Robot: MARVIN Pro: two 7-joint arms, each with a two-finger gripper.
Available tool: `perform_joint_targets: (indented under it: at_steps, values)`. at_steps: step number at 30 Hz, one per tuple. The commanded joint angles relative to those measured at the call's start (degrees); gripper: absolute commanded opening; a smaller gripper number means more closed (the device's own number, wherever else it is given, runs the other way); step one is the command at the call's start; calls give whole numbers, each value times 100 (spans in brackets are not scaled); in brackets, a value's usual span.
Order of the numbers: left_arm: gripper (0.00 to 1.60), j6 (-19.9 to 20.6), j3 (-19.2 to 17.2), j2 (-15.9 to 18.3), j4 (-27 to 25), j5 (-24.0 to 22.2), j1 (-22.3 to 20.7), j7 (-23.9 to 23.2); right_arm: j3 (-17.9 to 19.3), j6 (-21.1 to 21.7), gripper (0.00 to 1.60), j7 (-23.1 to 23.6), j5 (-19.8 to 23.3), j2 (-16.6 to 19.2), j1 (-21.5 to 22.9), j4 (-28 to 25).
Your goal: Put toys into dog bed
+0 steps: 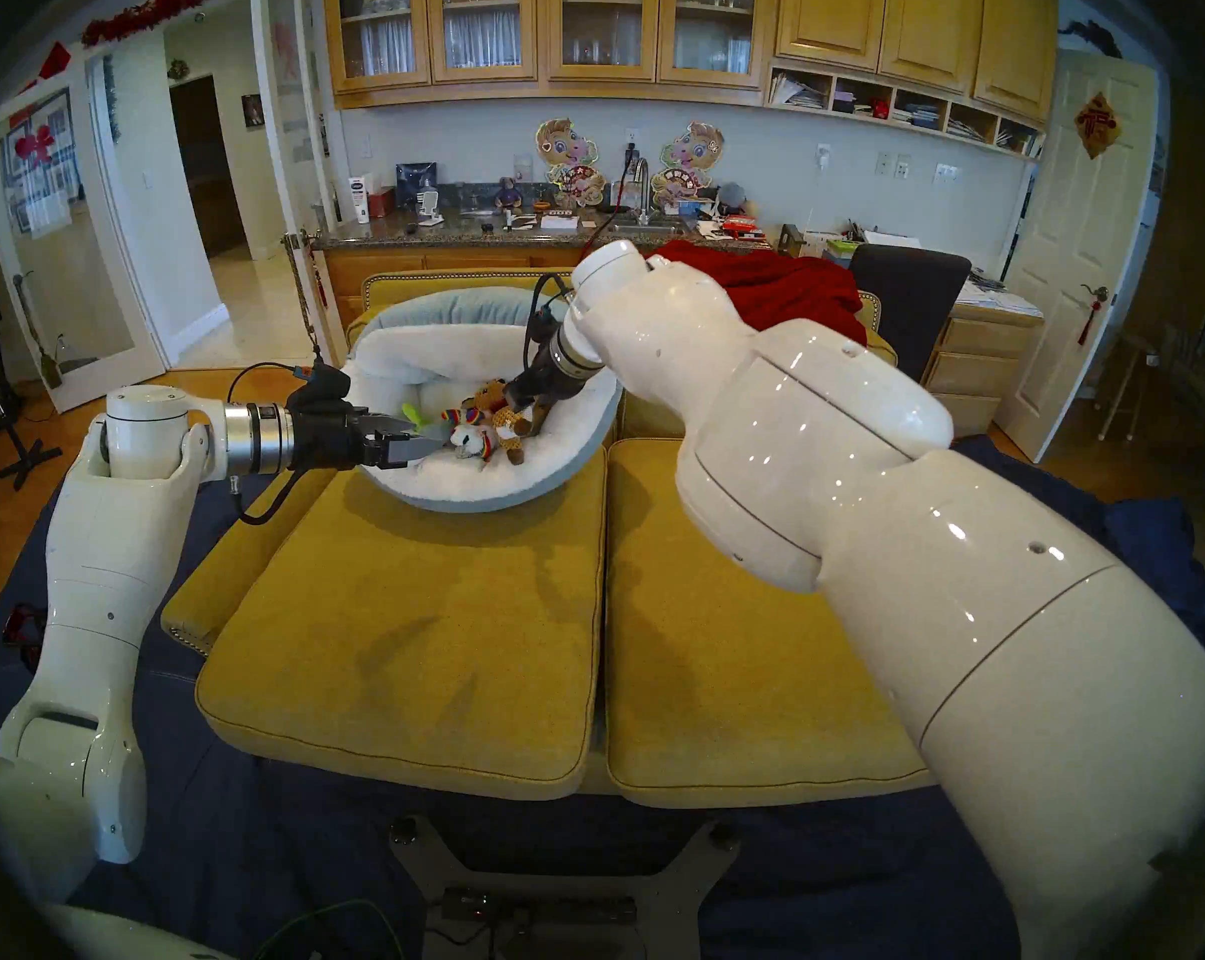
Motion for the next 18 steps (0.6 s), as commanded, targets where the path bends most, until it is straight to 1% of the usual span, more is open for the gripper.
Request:
perform_joint_targets:
  at_steps: [1,8,18]
  values:
    - [160,-19,-35,2,-90,-32,-134,-16,71,31,160,197,34,161,492,-152]
    - [160,-21,-32,6,-77,-24,-86,-12,121,102,160,424,69,270,568,-203]
    - [160,-25,-31,12,-67,-18,-36,-13,158,175,160,668,113,660,615,-134]
